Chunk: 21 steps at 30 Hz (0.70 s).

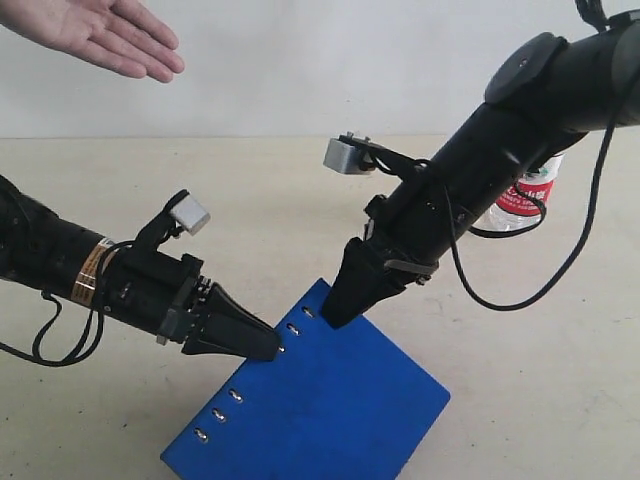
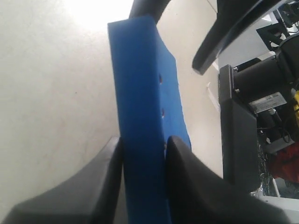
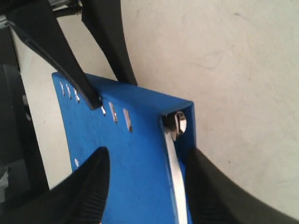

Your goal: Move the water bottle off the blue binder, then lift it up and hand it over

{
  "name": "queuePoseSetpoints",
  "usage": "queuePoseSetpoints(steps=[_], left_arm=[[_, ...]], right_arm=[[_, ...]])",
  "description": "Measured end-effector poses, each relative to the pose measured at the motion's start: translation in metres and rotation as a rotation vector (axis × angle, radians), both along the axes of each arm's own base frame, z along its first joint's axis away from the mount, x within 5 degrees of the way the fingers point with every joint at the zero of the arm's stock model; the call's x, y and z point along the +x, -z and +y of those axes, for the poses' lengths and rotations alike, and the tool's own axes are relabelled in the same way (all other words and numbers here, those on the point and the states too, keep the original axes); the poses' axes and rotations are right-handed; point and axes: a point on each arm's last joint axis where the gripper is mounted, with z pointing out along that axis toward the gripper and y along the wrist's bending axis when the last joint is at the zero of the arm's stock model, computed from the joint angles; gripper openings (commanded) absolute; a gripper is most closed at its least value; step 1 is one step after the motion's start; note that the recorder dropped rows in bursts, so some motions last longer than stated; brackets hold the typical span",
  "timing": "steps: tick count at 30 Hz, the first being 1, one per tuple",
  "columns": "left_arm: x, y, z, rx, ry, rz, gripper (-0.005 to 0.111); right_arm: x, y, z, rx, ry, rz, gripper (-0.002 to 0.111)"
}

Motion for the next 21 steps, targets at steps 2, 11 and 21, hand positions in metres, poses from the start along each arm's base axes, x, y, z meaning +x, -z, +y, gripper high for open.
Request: queuePoseSetpoints(steps=[2, 11, 21], left_arm=[[0.000, 0.000, 0.000, 0.004, -0.002, -0.001, 0.005], [0.001, 0.002, 0.000, 0.000, -0.011, -0.002, 0.005], [0.001, 0.001, -0.001, -0.023, 0.007, -0.025, 0.005]], right_arm=[[0.001, 0.001, 0.000, 0.004, 0.006, 0.001, 0.043], [0.005, 0.002, 0.003, 0.020, 0.041, -0.035, 0.054], [0.006, 0.013, -0.010, -0.153, 0.013, -0.058, 0.074]])
